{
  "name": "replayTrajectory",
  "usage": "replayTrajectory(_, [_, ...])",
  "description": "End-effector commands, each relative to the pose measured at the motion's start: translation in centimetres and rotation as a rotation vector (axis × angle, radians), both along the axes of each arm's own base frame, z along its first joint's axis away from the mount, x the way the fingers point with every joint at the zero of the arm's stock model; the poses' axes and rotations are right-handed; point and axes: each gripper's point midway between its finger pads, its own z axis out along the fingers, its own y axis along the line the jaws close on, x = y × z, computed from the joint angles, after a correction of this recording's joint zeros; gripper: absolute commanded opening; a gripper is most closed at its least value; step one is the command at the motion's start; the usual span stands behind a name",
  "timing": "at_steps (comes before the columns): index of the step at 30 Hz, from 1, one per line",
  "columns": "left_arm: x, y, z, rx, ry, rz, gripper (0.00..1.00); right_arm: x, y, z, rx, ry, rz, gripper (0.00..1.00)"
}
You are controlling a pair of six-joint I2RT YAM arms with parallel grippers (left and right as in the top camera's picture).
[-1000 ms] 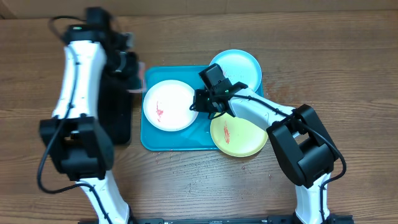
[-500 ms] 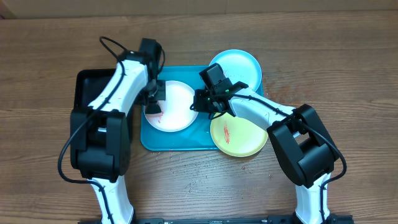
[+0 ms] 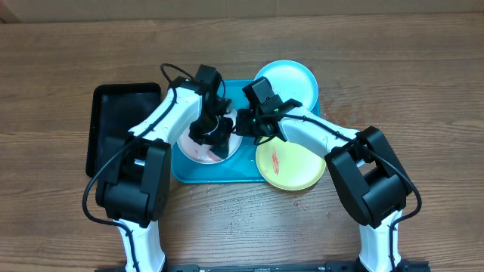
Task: Clean dirty plates on tray and stack at the side
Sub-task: 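Scrub the white plate with the sponge held in the left gripper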
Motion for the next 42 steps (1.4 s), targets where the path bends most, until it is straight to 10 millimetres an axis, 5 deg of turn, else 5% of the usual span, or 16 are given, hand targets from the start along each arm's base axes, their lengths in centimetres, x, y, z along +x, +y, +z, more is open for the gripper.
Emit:
replayTrajectory(1, [0.1,-1.8,0.3,-0.153,0.01,-0.02,0.04,0.5,0.0,-0.3,0.005,0.005,-0.015,0.04])
replayTrajectory(9, [9.1,2.4,0.4,-0.042,-0.264,0.293,0.04,0.2,-0.1,-0.4,-0.001,0.015,-0.015,0.04])
replayTrajectory(13, [11.2,6.4,0.3,0.143,-0.366,0.433,0.04,0.2,-0.1,-0.4,-0.001,0.015,-0.015,0.04])
replayTrajectory(22, [4.5,10.6,-1.1,0.417,-0.148,0.352,0.04,0.3,-0.1,-0.4,0.0,0.012,-0.015,0.04])
replayTrajectory(30, [-0.2,4.4,-0.6,0.017,-0.031,-0.261,0.04,0.4,0.0,-0.3,0.002,0.009,-0.015,0.04])
replayTrajectory(38, [-2.3,3.7,0.0,-0.067,0.019,-0.385,0.04,0.4,0.0,-0.3,0.003,0.008,-0.015,0.04])
replayTrajectory(42, [-0.2,7.5,-1.0,0.204,0.002,-0.169,0.04,0.5,0.0,-0.3,0.006,0.004,-0.016,0.04])
